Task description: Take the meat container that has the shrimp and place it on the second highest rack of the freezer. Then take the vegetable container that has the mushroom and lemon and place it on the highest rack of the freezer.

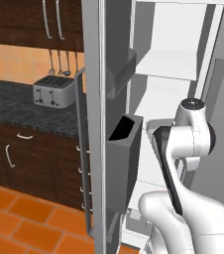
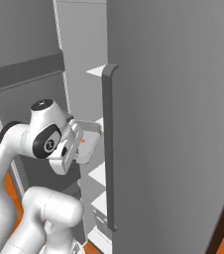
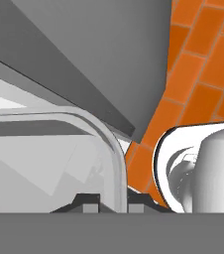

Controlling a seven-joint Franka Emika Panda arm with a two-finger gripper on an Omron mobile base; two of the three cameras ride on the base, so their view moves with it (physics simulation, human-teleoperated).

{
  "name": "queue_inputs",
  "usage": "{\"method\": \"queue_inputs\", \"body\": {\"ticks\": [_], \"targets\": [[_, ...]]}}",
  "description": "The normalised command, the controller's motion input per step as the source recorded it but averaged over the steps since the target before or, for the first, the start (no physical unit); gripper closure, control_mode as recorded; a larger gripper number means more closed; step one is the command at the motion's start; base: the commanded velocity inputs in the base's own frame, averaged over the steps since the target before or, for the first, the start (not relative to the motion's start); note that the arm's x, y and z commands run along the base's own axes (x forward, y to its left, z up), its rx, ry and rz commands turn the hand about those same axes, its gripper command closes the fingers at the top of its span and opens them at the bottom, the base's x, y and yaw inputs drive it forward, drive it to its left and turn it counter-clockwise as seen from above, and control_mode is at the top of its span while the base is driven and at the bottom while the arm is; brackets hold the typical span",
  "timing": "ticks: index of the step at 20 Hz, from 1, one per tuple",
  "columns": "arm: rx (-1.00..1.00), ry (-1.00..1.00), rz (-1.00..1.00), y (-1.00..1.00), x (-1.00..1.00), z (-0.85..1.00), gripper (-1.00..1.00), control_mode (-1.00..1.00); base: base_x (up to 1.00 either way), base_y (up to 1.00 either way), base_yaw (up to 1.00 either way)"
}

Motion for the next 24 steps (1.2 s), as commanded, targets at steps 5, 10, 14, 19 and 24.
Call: {"method": "queue_inputs", "body": {"ticks": [5, 10, 14, 19, 24], "targets": [[0.00, 0.00, 0.00, 0.00, 0.00, 0.00, 1.00, 1.00, 0.55, 0.27, 0.00], [0.00, 0.00, 0.00, 0.00, 0.00, 0.00, 1.00, 1.00, 0.57, 0.31, 0.00], [0.00, 0.01, -0.06, 0.15, 0.66, 0.00, 1.00, -1.00, 0.00, 0.00, 0.00], [0.00, 0.00, -0.22, -0.06, 0.70, 0.01, 1.00, -1.00, 0.00, 0.00, 0.00], [0.00, 0.00, -0.16, 0.09, 0.37, 0.00, 1.00, -1.00, 0.00, 0.00, 0.00]]}}
